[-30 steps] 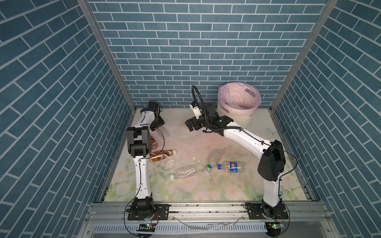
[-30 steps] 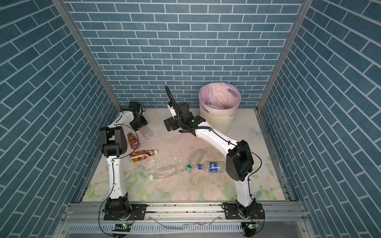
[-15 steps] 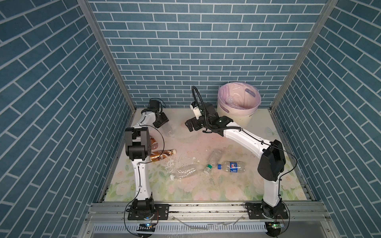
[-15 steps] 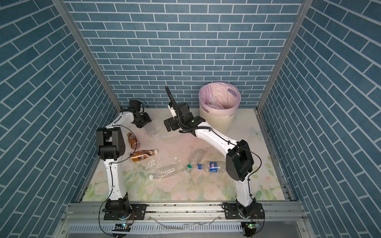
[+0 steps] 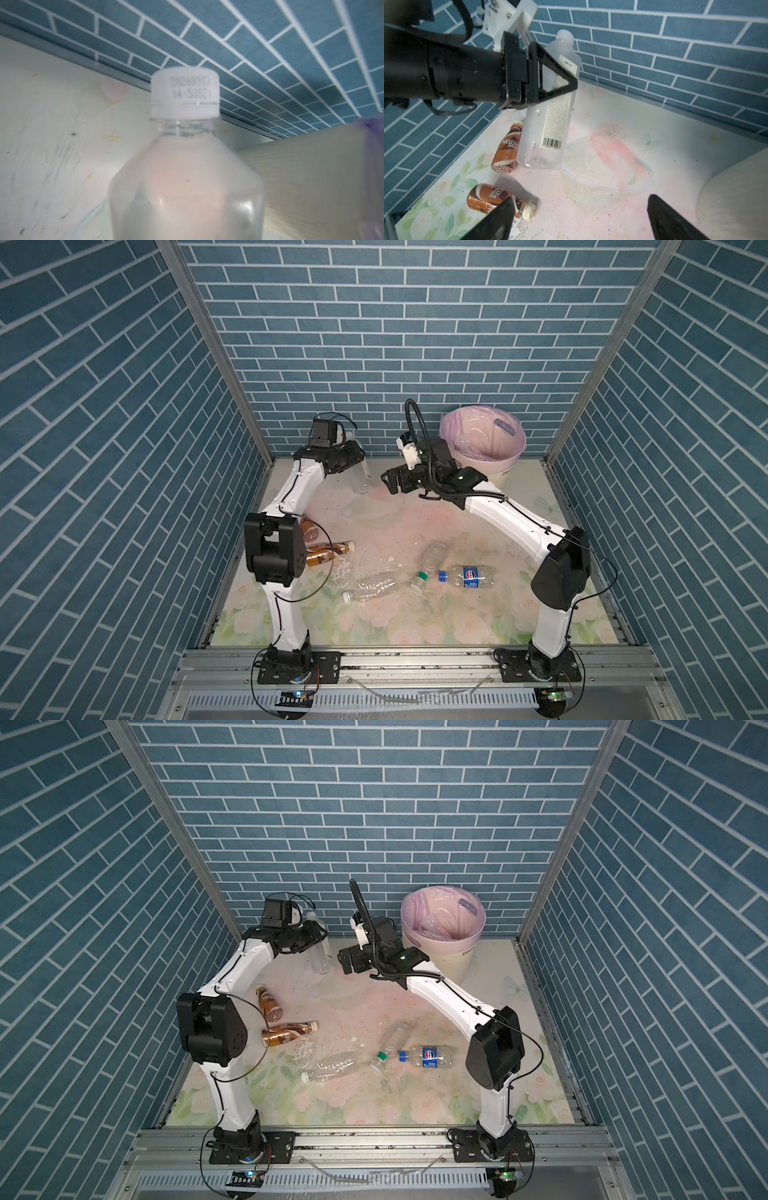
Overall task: Throw the plastic bottles in the bin
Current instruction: Pick up the plastic bottle from the top-left of the table.
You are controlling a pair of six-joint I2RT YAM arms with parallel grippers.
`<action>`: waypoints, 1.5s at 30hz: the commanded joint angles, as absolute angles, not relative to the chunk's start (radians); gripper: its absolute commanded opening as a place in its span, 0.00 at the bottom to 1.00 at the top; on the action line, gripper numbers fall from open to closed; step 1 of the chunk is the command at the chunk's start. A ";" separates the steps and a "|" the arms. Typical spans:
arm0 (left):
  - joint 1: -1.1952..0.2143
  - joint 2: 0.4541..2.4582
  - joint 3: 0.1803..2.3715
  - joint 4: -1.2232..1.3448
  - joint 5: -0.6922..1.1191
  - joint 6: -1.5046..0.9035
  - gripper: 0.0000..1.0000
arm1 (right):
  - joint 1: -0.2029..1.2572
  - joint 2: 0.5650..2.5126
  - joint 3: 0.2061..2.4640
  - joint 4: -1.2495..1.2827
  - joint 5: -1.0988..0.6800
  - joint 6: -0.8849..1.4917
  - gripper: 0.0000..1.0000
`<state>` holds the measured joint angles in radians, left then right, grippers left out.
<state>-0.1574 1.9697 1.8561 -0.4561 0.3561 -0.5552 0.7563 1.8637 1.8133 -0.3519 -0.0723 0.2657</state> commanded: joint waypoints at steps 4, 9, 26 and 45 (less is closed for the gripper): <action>-0.225 1.881 1.828 -0.354 0.426 -0.556 0.52 | 0.731 1.785 1.798 -0.350 -0.135 0.324 0.99; -0.275 1.845 1.803 -0.286 0.438 -0.575 0.52 | 0.714 1.774 1.794 -0.326 -0.169 0.357 0.99; -0.344 1.743 1.721 -0.146 0.394 -0.664 0.52 | 0.714 1.853 1.806 -0.277 -0.187 0.429 0.97; -0.361 1.699 1.694 -0.112 0.364 -0.710 0.59 | 0.721 1.914 1.823 -0.249 -0.234 0.483 0.52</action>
<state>-0.3542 1.7576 1.7023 -0.1516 0.3664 -0.6930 0.7273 1.8889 1.8160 -0.2413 -0.2497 0.4656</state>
